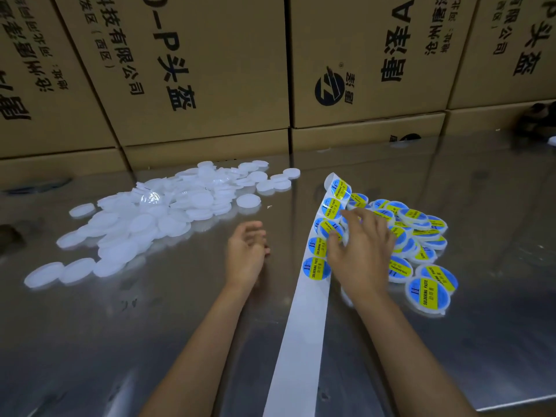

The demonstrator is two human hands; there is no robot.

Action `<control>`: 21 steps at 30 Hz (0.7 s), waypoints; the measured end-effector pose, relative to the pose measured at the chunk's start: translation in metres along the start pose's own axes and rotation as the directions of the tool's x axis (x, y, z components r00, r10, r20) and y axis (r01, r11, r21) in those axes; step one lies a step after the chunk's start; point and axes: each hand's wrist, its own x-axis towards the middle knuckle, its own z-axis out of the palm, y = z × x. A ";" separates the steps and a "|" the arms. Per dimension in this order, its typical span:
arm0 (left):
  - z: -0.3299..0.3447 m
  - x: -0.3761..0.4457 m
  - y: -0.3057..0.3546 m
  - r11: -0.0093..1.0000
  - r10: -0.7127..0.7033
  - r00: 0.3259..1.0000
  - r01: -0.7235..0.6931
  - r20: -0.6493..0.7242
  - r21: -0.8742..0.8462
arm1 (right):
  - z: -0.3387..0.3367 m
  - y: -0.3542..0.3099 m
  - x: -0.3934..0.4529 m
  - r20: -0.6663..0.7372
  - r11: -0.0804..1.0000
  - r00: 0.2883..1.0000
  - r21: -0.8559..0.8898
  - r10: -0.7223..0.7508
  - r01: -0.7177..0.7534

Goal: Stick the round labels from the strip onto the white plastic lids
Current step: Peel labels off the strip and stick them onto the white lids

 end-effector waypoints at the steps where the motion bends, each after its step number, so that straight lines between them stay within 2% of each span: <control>1: 0.000 0.007 -0.001 0.997 0.023 0.999 -0.020 -0.035 0.073 | 0.001 -0.004 -0.003 0.028 0.998 0.998 0.019 -0.061 0.060; 4: -0.004 0.035 -0.004 0.917 0.129 0.991 -0.111 -0.021 0.384 | 0.004 -0.012 -0.007 0.120 0.981 0.979 0.128 -0.163 0.148; 6: -0.007 0.056 -0.007 0.805 0.198 0.978 -0.198 0.062 0.560 | 0.007 -0.016 -0.008 0.163 0.971 0.965 0.157 -0.207 0.181; 9: -0.006 0.085 -0.012 0.623 0.235 0.953 -0.297 0.189 0.724 | 0.011 -0.021 -0.008 0.198 0.958 0.947 0.186 -0.254 0.218; 11: -0.002 0.102 -0.014 0.546 0.220 0.949 -0.312 0.227 0.777 | 0.012 -0.022 -0.007 0.218 0.956 0.940 0.192 -0.264 0.224; 13: 0.001 0.118 -0.016 0.514 0.205 0.952 -0.301 0.226 0.804 | 0.014 -0.024 -0.004 0.260 0.959 0.929 0.172 -0.264 0.224; 16: 0.003 0.132 -0.018 0.507 0.205 0.953 -0.300 0.225 0.808 | 0.015 -0.027 -0.003 0.314 0.960 0.909 0.153 -0.273 0.236; 21: 0.006 0.132 -0.016 0.522 0.324 0.924 -0.353 0.203 0.777 | 0.016 -0.032 -0.006 0.318 0.952 0.899 0.166 -0.300 0.259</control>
